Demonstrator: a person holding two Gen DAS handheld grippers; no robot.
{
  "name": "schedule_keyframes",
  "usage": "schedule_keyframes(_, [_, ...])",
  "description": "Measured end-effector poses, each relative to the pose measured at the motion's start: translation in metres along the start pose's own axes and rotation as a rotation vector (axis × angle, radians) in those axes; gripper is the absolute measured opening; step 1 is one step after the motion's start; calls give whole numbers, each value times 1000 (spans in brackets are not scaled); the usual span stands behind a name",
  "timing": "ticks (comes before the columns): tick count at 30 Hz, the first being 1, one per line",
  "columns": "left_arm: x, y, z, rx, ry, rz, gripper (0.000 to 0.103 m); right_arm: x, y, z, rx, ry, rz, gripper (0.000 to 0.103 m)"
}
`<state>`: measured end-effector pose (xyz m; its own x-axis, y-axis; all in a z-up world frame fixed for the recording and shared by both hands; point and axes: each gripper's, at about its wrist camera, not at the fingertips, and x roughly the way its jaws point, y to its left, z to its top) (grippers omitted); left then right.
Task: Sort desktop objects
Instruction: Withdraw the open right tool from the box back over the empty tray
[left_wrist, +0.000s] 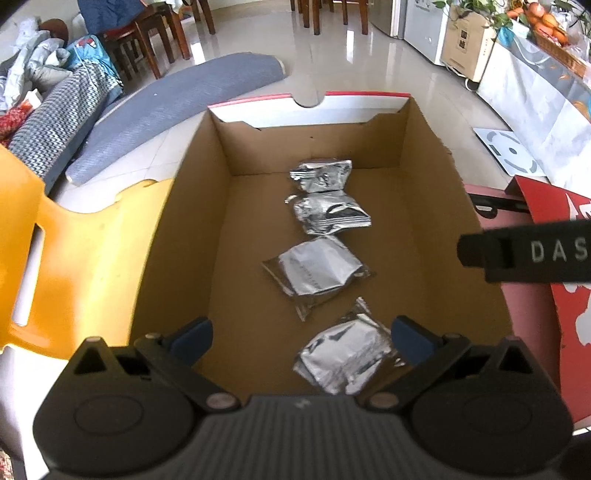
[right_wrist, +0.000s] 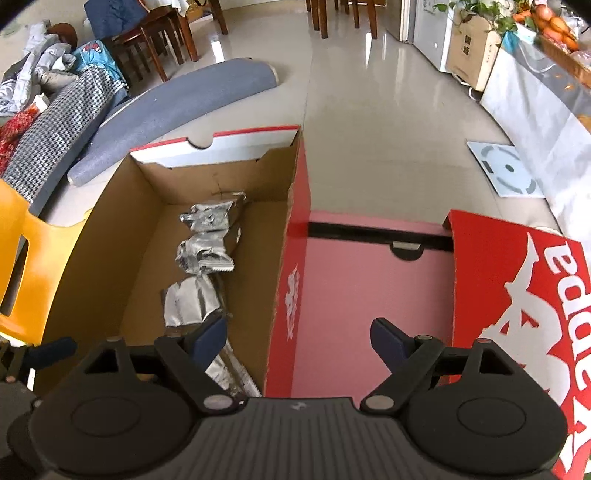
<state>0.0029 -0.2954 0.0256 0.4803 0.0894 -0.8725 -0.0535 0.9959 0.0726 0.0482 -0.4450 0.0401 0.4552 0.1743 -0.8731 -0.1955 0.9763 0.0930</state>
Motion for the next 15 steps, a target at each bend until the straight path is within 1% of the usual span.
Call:
schedule_keyframes(4, [-4, 8, -3, -7, -21, 29, 103, 1, 6, -8, -23, 12, 1, 85])
schedule_keyframes(7, [-6, 13, -6, -10, -25, 38, 103, -1, 10, -13, -31, 10, 8, 85])
schedule_keyframes(15, [-7, 13, -19, 7, -18, 17, 103, -3, 14, -20, -40, 19, 9, 85])
